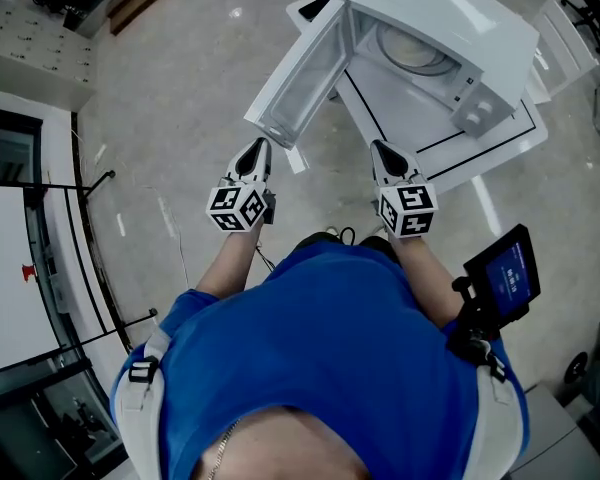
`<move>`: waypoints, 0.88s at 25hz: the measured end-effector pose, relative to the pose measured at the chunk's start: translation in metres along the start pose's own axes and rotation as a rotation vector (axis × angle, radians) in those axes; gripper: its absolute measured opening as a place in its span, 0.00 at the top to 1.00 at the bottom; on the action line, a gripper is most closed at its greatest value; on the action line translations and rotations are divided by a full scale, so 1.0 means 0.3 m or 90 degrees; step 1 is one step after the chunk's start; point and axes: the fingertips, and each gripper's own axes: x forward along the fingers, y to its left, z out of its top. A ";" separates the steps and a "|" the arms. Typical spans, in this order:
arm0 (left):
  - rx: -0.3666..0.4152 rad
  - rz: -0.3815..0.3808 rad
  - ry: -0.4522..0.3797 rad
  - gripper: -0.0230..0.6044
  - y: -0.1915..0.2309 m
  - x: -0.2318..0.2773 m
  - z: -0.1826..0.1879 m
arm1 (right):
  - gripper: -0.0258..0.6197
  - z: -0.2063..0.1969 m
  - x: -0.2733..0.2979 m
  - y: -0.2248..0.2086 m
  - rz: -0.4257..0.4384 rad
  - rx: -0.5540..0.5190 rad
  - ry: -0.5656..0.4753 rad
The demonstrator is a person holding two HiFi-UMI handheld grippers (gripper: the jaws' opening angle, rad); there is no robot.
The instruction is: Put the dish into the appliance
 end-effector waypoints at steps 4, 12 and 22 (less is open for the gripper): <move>0.009 -0.013 0.000 0.92 0.088 -0.009 0.004 | 0.96 -0.007 0.013 0.060 -0.018 -0.001 0.002; 0.045 -0.101 -0.005 0.76 0.123 0.001 0.017 | 0.96 -0.014 -0.016 0.108 -0.075 0.005 -0.001; 0.111 -0.236 0.021 0.76 -0.101 0.098 -0.046 | 0.96 -0.080 -0.066 -0.010 -0.143 0.041 -0.004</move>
